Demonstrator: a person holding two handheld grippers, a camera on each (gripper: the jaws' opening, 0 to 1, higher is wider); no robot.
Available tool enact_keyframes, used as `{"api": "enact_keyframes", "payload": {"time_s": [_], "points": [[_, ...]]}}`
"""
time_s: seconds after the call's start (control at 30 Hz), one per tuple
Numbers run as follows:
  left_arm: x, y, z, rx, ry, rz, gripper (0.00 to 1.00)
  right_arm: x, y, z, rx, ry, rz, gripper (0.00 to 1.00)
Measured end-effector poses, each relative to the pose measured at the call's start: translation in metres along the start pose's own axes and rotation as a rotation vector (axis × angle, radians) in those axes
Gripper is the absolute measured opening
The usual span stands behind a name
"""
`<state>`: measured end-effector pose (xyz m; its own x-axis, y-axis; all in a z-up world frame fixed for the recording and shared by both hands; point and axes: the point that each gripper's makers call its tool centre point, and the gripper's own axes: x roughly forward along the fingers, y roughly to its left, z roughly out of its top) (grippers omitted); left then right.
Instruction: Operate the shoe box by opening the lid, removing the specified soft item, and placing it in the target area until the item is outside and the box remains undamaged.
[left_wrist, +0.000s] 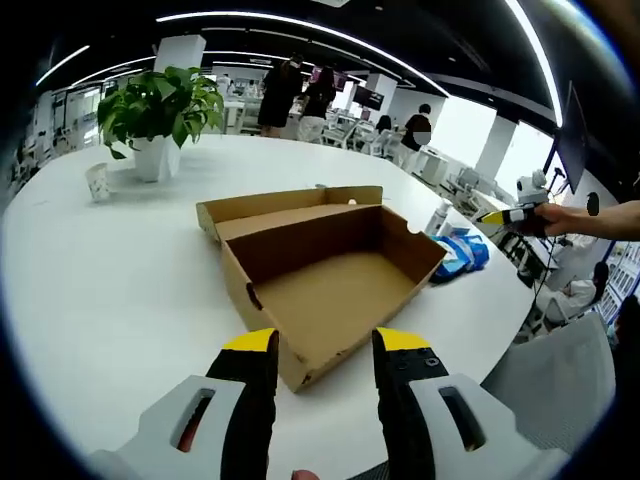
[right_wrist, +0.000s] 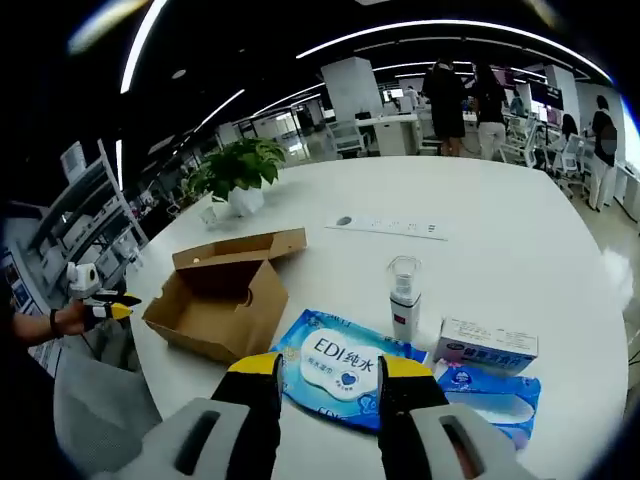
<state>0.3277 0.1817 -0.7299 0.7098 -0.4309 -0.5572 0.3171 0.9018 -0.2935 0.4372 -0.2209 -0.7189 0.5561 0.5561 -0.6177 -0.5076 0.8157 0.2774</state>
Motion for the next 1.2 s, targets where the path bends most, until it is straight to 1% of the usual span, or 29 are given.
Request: {"api": "enact_keyframes", "payload": {"time_s": [0.2, 0.3, 0.37, 0.43, 0.53, 0.6, 0.63, 0.73, 0.9, 1.0, 1.1, 1.17, 1.2], "points": [[0.002, 0.016, -0.002, -0.059, -0.004, 0.049, 0.37, 0.002, 0.024, -0.009, 0.019, -0.026, 0.013, 0.35], [0.006, 0.017, -0.002, -0.084, -0.004, 0.056, 0.38, 0.004, 0.034, -0.013, 0.038, -0.049, 0.012, 0.35], [0.009, 0.017, -0.001, -0.094, -0.004, 0.058, 0.38, 0.005, 0.041, -0.019, 0.038, -0.051, 0.007, 0.34], [0.014, 0.018, -0.003, -0.115, 0.010, 0.068, 0.38, 0.005, 0.046, -0.023, 0.037, -0.052, 0.003, 0.34], [0.019, 0.023, -0.004, -0.168, 0.018, 0.103, 0.38, 0.003, 0.050, -0.028, 0.049, -0.060, -0.007, 0.34], [0.024, 0.027, -0.008, -0.158, 0.050, 0.135, 0.37, 0.001, 0.052, -0.029, 0.059, -0.072, -0.014, 0.34], [0.025, 0.028, -0.008, -0.156, 0.057, 0.143, 0.37, 0.000, 0.053, -0.030, 0.063, -0.075, -0.016, 0.34], [0.032, 0.028, -0.011, -0.176, 0.070, 0.153, 0.36, -0.003, 0.056, -0.030, 0.081, -0.093, -0.024, 0.34], [0.039, 0.029, -0.021, -0.188, 0.104, 0.165, 0.34, -0.004, 0.062, -0.034, 0.085, -0.095, -0.027, 0.34], [0.040, 0.030, -0.027, -0.205, 0.120, 0.174, 0.30, -0.004, 0.066, -0.035, 0.094, -0.099, -0.028, 0.34], [0.042, 0.032, -0.029, -0.220, 0.121, 0.188, 0.29, -0.003, 0.068, -0.036, 0.091, -0.097, -0.036, 0.33], [0.041, 0.037, -0.029, -0.209, 0.127, 0.216, 0.30, 0.000, 0.070, -0.037, 0.095, -0.094, -0.035, 0.33], [0.041, 0.037, -0.029, -0.217, 0.126, 0.213, 0.30, 0.001, 0.071, -0.036, 0.096, -0.093, -0.034, 0.33]]}}
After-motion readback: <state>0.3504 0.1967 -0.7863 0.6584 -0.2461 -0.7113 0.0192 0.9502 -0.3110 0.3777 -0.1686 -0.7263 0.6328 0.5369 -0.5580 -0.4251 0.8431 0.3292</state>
